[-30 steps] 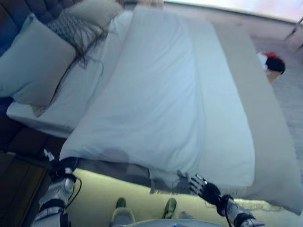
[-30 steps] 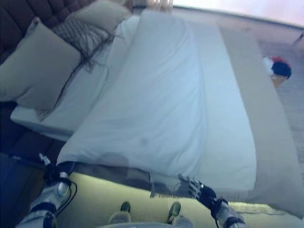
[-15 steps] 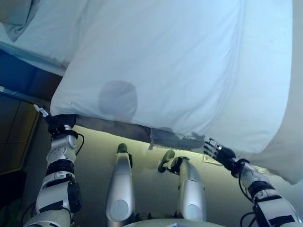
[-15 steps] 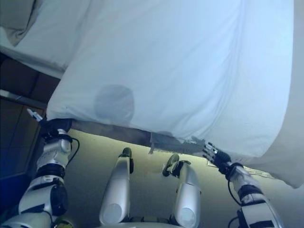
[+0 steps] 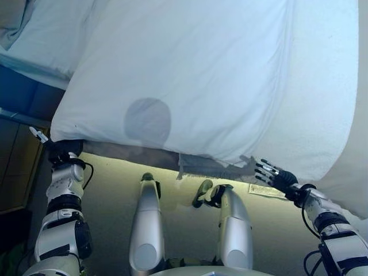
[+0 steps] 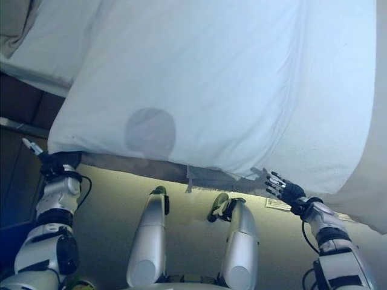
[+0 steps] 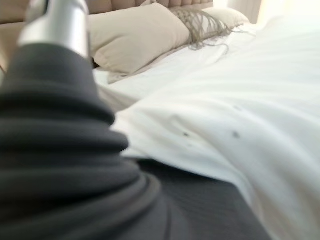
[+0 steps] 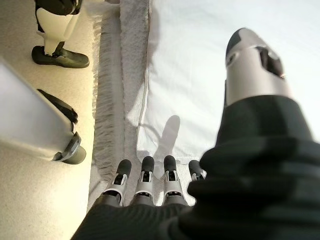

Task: Make the bed neatly

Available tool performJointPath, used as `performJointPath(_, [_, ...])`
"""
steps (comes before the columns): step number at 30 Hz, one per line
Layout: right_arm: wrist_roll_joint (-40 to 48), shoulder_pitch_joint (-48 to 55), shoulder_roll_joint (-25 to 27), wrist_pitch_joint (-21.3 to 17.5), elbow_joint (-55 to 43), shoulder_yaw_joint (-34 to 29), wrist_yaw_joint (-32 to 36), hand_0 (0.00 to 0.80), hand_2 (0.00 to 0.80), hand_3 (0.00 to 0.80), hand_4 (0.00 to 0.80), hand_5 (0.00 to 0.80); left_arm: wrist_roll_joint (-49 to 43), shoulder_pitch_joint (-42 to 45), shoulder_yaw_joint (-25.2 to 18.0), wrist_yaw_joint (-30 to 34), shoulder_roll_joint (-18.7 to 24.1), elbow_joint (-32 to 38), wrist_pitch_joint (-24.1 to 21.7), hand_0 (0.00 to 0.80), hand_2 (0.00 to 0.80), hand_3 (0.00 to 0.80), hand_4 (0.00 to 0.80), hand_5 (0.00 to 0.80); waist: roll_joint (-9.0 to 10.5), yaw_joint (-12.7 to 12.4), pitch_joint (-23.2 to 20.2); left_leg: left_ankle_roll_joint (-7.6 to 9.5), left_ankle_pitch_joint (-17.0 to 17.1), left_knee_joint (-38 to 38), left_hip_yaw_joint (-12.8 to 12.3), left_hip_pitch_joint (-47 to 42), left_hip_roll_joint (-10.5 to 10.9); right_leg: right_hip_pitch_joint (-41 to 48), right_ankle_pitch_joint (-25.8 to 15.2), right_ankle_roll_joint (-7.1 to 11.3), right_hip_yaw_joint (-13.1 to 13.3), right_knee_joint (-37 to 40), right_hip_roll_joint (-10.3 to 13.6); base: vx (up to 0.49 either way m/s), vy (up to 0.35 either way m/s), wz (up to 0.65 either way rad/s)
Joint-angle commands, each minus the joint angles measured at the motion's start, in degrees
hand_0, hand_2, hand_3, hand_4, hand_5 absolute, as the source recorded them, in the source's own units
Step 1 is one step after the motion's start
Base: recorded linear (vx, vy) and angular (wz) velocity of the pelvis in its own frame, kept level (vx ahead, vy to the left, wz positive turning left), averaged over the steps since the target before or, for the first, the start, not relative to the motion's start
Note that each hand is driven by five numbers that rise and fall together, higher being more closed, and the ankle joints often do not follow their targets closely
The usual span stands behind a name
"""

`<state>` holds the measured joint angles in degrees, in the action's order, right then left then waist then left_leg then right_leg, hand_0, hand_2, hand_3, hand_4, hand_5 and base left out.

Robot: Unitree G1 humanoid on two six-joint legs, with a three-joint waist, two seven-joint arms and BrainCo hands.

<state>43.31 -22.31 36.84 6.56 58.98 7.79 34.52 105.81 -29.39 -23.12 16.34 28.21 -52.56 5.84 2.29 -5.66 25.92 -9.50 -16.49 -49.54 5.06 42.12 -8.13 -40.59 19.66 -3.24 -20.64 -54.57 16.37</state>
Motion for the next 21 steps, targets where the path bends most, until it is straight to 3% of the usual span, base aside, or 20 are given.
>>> performJointPath(1, [-1.69,3.80,1.86,-1.05,4.50,-0.17,1.47,0.000,0.000,0.000,0.000,0.000,7.19,13.18,-22.86,2.16,23.05,-7.65,-12.34,0.000,0.000,0.000,0.000,0.000,0.20,-6.39,-3.51,9.38,-2.26,-1.76,-4.19,1.94,5.26,0.06,-2.42,5.90,6.74,1.14,2.19,0.000,0.000,0.00])
performJointPath(8, [-2.43,3.48,2.95,-0.73,4.17,-0.90,1.70,0.000,0.000,0.000,0.000,0.000,7.19,12.75,-20.78,6.54,22.86,-12.51,-3.22,0.000,0.000,0.000,0.000,0.000,0.68,-6.04,-3.65,9.54,-2.35,-3.70,-3.80,4.51,5.09,-2.37,-2.19,5.75,7.31,-0.80,2.10,-0.001,0.000,0.01])
performJointPath(13, [-0.75,2.67,3.07,0.20,1.41,-0.49,0.75,0.000,0.000,0.000,0.000,0.000,7.19,12.45,-15.11,13.26,19.81,-12.27,6.19,0.000,0.000,0.000,0.000,0.000,1.46,-5.98,-3.62,9.64,-2.85,-6.22,-3.36,6.98,4.94,-4.63,-1.56,5.40,7.56,-3.17,1.96,-0.005,-0.007,0.03])
performJointPath(21, [0.56,2.98,0.94,-0.62,-0.95,-0.45,-0.47,0.000,0.000,0.000,0.000,0.000,7.19,11.34,-5.92,17.92,13.65,-9.82,12.22,0.000,0.000,0.000,0.000,0.000,3.21,-6.03,-3.51,9.41,-2.86,-7.41,-2.50,8.84,4.42,-5.60,-1.85,5.47,6.96,-3.68,1.31,0.019,-0.084,0.07])
